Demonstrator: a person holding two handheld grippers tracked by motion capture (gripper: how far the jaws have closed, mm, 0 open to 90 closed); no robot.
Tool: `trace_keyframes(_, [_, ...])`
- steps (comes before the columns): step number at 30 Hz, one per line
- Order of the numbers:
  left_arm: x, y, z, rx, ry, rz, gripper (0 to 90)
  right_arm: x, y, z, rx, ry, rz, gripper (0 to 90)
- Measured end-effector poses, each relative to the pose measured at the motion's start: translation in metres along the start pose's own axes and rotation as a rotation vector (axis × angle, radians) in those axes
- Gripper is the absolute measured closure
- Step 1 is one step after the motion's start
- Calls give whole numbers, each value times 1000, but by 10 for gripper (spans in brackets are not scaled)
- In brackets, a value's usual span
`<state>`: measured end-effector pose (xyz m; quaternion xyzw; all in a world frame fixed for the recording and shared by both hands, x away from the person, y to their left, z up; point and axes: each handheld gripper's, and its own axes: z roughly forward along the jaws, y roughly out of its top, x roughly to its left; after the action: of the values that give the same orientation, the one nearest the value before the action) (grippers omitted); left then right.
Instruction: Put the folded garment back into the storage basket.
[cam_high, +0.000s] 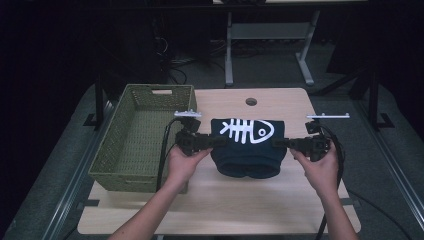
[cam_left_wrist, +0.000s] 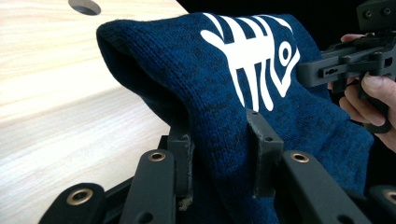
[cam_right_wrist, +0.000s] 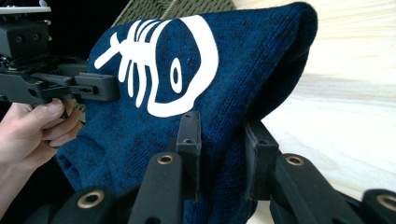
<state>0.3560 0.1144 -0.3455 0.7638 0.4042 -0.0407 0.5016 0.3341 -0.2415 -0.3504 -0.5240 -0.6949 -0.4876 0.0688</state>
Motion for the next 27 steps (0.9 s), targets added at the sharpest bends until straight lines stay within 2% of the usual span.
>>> trace_keyframes(4, [2, 3, -6, -1, 4, -1, 675, 6, 4, 3, 5, -2, -9, 718])
trace_keyframes(9, [7, 8, -20, -11, 2, -4, 675, 18, 13, 7, 2, 38, -4, 716])
trace_keyframes(15, [11, 11, -34, -16, 22, 2, 675, 29, 21, 13, 9, 48, -11, 715])
trace_keyframes(21, [20, 16, -46, -16, 9, -17, 675, 39, 27, 22, 10, 59, -27, 716])
trace_keyframes(27, [25, 19, -57, -15, 19, -16, 675, 47, 32, 30, 16, 71, -25, 716])
